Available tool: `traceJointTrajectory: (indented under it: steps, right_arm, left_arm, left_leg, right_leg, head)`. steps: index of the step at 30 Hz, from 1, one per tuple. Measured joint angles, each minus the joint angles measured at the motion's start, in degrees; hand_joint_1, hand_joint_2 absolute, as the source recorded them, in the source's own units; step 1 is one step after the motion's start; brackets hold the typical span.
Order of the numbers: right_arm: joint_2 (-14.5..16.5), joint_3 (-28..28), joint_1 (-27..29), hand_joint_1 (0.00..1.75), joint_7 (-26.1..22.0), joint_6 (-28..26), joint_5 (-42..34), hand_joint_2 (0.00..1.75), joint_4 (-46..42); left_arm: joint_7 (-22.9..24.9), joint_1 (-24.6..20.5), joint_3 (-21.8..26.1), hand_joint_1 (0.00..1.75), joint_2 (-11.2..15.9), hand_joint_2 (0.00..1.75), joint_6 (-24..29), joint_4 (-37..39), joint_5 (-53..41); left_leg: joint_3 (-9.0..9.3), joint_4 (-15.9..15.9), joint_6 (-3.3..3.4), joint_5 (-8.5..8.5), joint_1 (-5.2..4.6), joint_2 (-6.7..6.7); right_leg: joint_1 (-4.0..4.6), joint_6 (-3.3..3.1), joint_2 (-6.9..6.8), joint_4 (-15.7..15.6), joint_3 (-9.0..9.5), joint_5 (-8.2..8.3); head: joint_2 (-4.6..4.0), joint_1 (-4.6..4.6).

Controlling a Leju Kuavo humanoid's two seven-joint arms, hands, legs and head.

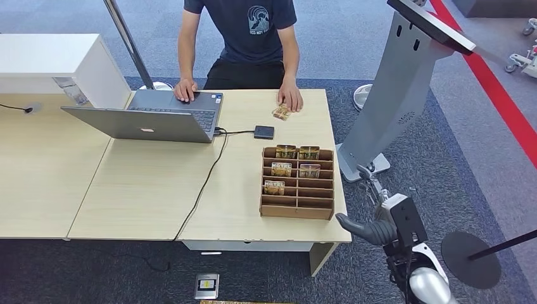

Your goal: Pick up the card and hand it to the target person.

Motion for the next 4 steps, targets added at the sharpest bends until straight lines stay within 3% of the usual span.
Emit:
traceJointTrajectory:
  steps: [4]
  right_arm:
    - [0.0, -0.2, 0.5, 0.00, 0.1, 0.5, 1.2, 1.75, -0.5]
  left_arm:
    - [0.2, -0.1, 0.0, 0.00, 0.1, 0.00, -0.1, 0.0, 0.0]
  left_leg:
    - [0.00, 0.0, -0.02, 0.02, 0.00, 0.00]
  right_leg:
    - [0.00, -0.01, 0.00, 0.0, 0.00, 0.01]
  head:
    - [0.00, 0.00]
